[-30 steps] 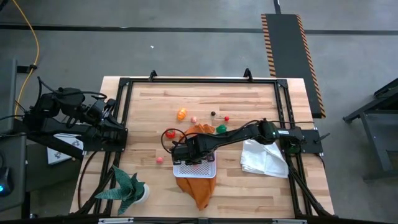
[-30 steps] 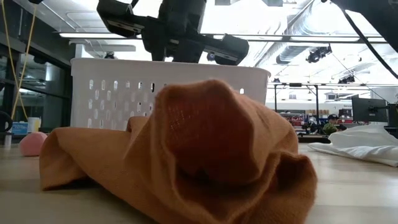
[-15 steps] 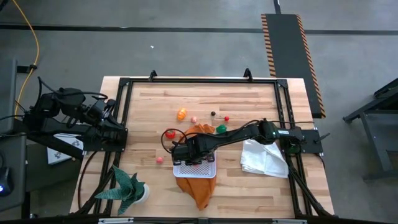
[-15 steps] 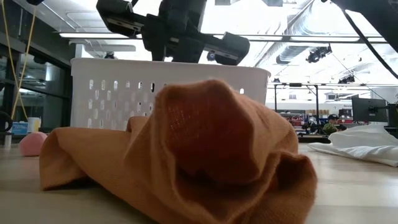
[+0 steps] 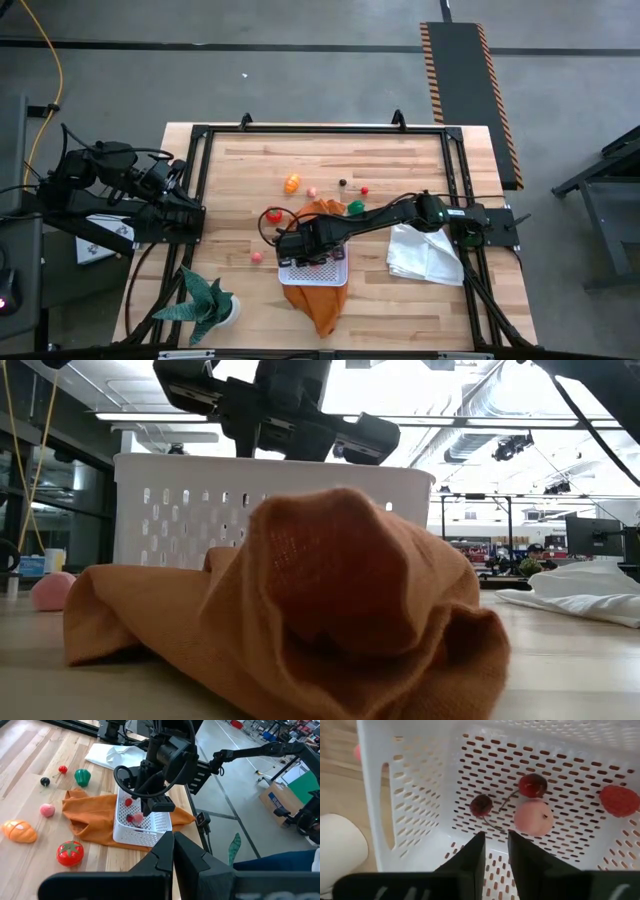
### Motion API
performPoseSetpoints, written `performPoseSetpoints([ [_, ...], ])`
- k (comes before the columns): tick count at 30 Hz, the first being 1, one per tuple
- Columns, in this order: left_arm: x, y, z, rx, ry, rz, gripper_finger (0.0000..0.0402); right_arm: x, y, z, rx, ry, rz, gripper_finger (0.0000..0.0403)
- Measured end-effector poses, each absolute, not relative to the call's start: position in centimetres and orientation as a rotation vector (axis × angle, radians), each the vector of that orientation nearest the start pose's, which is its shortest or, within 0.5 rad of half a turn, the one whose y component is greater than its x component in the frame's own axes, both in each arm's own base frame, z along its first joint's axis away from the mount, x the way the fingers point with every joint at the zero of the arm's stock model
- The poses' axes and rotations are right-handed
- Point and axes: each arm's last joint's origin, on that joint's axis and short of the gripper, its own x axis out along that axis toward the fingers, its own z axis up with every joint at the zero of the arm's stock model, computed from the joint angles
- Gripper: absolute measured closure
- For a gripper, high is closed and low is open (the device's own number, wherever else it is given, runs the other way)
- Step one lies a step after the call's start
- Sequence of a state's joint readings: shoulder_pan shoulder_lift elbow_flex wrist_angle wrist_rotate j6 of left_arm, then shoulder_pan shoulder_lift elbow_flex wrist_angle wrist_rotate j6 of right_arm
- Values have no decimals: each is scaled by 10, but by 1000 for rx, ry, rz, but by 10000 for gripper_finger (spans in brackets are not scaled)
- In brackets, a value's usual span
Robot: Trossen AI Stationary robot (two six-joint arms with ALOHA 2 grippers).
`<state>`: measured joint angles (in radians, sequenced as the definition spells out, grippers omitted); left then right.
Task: Pick and placing Produce into tupperware
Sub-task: Put the red cherry into the white basket
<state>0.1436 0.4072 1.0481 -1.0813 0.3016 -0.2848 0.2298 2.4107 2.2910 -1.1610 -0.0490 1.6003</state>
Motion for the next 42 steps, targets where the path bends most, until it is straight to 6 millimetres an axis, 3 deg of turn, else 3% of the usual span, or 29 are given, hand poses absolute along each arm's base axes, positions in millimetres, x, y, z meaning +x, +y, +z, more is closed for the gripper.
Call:
performPoseSetpoints([
  [6, 25, -5, 362, -377, 450, -93, 401, 487, 115, 219, 1251, 1113, -752, 327],
  [12, 25, -5, 362, -377, 450, -94, 401, 490, 114, 242, 1214, 1011, -704, 327],
  [25, 25, -5, 362, -376, 450, -94, 401, 451, 98, 301, 1103, 920, -808, 327],
  [36, 26, -4, 362, -379, 449, -68, 401, 429, 84, 315, 999, 986, -902, 327],
  [42, 26, -3, 362, -380, 446, -39, 401, 418, 66, 322, 920, 1054, -939, 327],
])
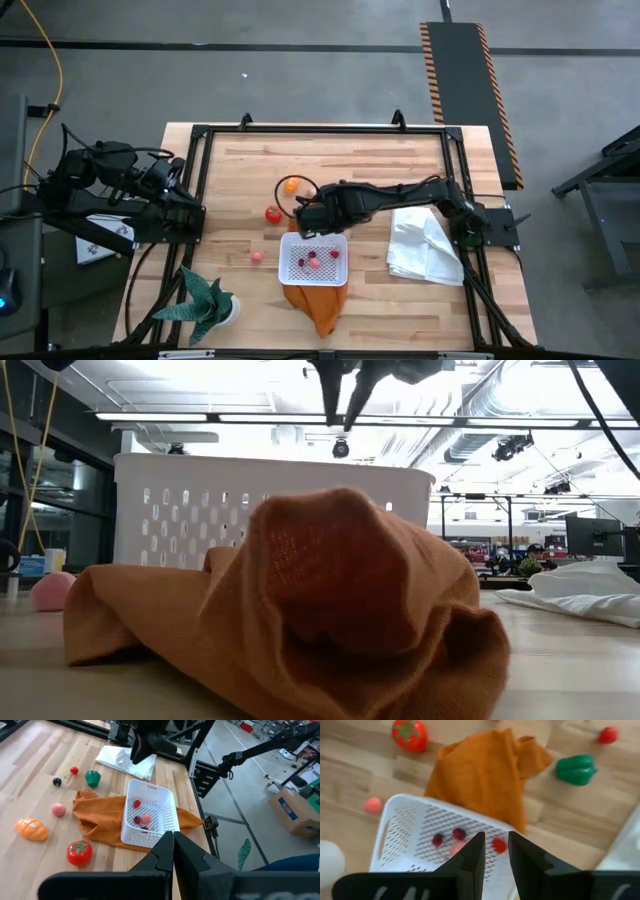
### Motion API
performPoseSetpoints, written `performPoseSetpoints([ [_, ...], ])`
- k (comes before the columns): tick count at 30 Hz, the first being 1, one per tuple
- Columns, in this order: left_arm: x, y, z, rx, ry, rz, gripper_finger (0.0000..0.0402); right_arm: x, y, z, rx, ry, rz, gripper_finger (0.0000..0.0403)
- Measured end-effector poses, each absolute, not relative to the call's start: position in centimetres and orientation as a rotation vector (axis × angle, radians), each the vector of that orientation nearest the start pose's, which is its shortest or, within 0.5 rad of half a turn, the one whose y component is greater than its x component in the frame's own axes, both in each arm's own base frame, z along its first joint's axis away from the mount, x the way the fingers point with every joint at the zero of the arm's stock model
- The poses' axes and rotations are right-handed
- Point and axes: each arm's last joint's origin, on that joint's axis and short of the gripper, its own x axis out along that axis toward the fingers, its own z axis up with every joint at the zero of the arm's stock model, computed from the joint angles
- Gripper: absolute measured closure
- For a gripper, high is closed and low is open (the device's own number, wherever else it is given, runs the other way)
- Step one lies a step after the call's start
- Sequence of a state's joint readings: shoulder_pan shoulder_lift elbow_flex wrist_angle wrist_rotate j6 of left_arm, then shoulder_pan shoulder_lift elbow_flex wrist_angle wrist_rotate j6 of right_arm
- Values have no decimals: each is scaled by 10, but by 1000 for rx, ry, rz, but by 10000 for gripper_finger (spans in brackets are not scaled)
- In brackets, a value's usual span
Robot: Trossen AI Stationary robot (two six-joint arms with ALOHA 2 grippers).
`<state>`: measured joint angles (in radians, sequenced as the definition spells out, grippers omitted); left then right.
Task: Pick and placing Produce into tupperware
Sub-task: Put the red cherry into the white basket
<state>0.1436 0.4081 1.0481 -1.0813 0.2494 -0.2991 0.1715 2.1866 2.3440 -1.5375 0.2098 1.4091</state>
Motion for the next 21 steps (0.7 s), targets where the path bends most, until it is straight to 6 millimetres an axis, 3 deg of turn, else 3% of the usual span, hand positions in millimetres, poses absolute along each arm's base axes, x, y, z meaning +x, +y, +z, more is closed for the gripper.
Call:
performPoseSetpoints([
  [9, 26, -1, 362, -381, 435, 59, 401, 412, 19, 335, 783, 1064, -933, 327],
  [15, 26, 0, 362, -405, 432, 83, 401, 393, -28, 364, 700, 1005, -932, 327],
  [21, 26, 1, 362, -446, 425, 129, 401, 362, -74, 396, 656, 941, -942, 327],
])
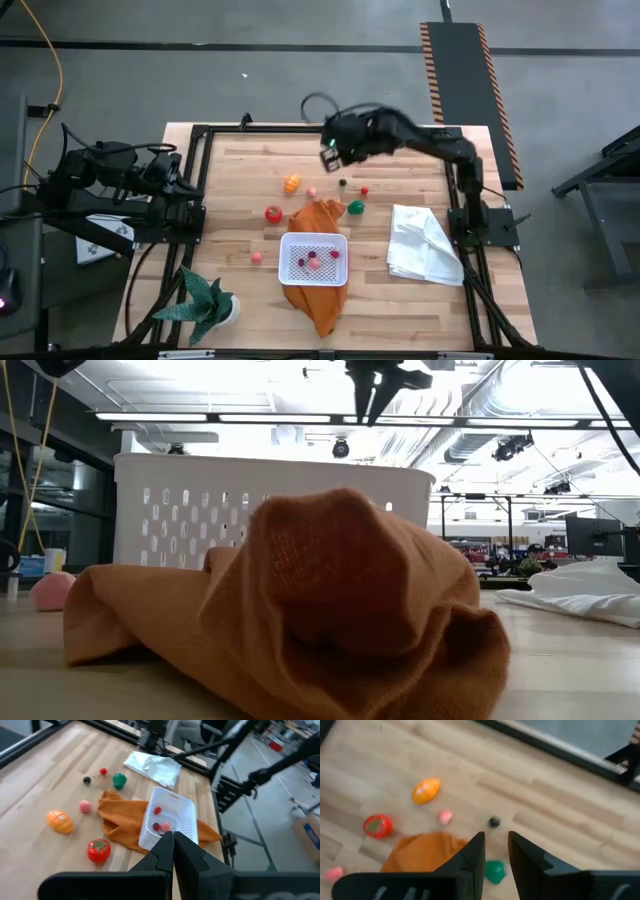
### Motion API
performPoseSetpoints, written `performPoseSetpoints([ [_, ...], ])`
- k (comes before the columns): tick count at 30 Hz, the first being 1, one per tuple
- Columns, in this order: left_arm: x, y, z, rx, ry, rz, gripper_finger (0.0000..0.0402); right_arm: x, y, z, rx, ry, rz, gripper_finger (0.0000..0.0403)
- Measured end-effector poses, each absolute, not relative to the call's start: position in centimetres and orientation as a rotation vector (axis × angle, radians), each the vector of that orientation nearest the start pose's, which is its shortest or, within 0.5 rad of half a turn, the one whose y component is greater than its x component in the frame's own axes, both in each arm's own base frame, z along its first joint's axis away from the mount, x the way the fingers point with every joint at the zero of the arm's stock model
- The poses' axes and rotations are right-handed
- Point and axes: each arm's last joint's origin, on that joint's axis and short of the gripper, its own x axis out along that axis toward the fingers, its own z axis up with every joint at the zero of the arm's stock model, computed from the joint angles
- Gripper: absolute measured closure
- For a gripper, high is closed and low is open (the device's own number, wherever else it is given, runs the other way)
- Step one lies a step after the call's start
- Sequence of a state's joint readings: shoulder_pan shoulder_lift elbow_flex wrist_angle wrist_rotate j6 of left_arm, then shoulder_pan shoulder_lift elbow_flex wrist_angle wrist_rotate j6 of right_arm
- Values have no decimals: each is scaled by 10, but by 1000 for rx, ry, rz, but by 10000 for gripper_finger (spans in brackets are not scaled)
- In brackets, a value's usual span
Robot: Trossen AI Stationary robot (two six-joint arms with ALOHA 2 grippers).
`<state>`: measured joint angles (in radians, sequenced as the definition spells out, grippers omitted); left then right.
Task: Pick and placing Produce into tupperware
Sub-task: Put the red cherry into the white basket
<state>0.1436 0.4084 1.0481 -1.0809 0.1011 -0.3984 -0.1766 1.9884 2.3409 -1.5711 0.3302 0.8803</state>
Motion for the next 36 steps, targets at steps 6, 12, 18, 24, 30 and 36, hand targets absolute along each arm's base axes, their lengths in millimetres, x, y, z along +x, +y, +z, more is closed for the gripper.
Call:
performPoseSetpoints([
  [6, 26, 3, 361, -482, 408, 207, 401, 340, -114, 409, 644, 935, -961, 327],
  [12, 26, 4, 361, -517, 393, 263, 401, 330, -151, 396, 665, 1025, -939, 327],
  [18, 25, 5, 362, -554, 382, 294, 401, 314, -178, 359, 705, 1203, -949, 327],
  [24, 25, 6, 362, -587, 369, 328, 401, 293, -183, 316, 736, 1379, -975, 327],
  [30, 25, 7, 362, -583, 358, 366, 401, 275, -181, 284, 826, 1321, -899, 327],
  [36, 25, 8, 362, -598, 346, 401, 401, 251, -174, 263, 949, 1204, -890, 327],
])
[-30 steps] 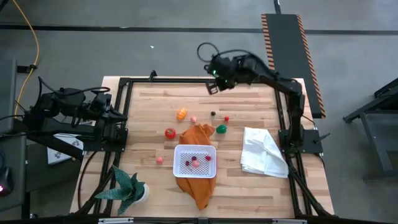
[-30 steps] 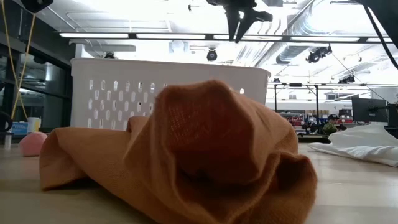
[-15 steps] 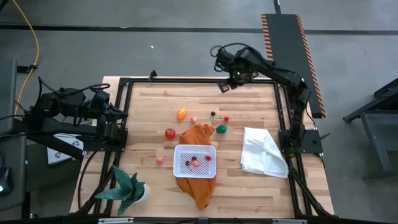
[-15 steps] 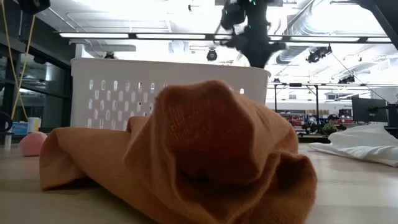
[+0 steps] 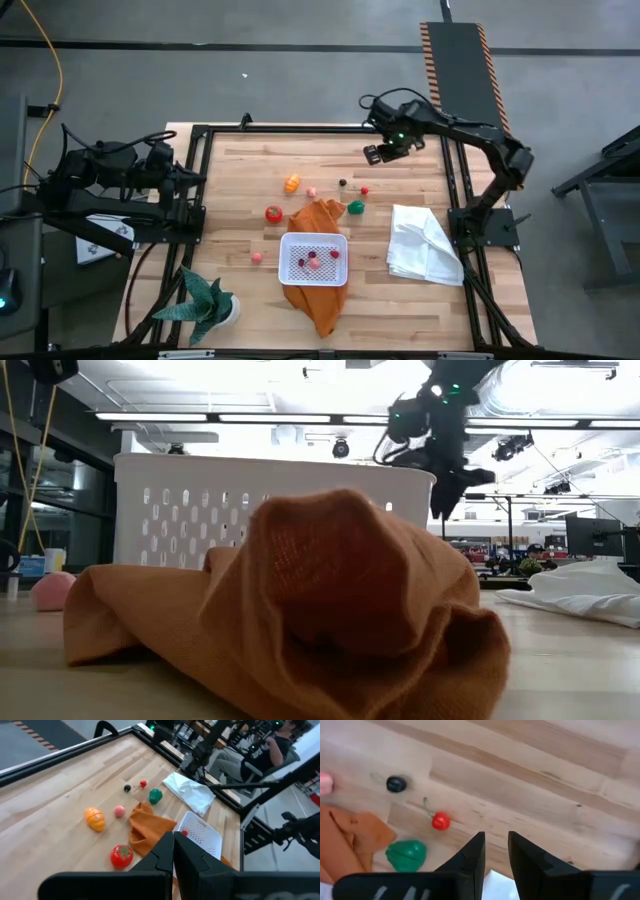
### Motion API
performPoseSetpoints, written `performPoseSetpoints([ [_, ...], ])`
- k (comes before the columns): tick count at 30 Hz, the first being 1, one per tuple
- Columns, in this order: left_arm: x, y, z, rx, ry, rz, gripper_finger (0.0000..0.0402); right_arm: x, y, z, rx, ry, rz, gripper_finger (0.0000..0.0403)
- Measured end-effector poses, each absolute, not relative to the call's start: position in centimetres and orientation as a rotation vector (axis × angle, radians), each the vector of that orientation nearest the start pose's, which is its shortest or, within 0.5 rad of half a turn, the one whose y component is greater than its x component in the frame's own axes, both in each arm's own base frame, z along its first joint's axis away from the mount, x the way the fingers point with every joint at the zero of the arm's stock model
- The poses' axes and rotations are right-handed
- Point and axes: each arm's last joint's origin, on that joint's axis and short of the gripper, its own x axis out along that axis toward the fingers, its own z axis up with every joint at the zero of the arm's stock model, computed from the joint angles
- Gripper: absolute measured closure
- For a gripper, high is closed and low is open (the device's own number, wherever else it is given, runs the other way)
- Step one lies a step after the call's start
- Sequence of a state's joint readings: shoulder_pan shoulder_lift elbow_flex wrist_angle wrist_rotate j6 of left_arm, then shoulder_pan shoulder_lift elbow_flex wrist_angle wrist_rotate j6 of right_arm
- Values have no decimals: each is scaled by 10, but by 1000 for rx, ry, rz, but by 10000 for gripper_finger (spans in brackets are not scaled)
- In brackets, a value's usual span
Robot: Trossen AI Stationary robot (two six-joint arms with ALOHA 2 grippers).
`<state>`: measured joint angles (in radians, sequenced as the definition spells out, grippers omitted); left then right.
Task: Pick and placing Produce into tupperware
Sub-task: Put the red cherry into the white basket
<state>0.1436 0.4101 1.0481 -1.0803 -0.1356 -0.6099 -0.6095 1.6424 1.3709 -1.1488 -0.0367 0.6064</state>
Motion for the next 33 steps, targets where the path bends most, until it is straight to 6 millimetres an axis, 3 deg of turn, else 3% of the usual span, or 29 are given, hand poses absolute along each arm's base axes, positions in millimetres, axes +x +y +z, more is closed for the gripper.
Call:
performPoseSetpoints([
  [7, 25, 9, 362, -616, 329, 445, 401, 226, -173, 238, 1080, 1194, -963, 327],
  [12, 25, 10, 362, -635, 314, 477, 401, 230, -175, 224, 1109, 1140, -880, 327],
  [22, 24, 10, 362, -628, 304, 507, 401, 253, -171, 226, 895, 1038, -675, 320],
  [33, 24, 10, 362, -628, 303, 510, 401, 257, -154, 225, 669, 1166, -488, 256],
])
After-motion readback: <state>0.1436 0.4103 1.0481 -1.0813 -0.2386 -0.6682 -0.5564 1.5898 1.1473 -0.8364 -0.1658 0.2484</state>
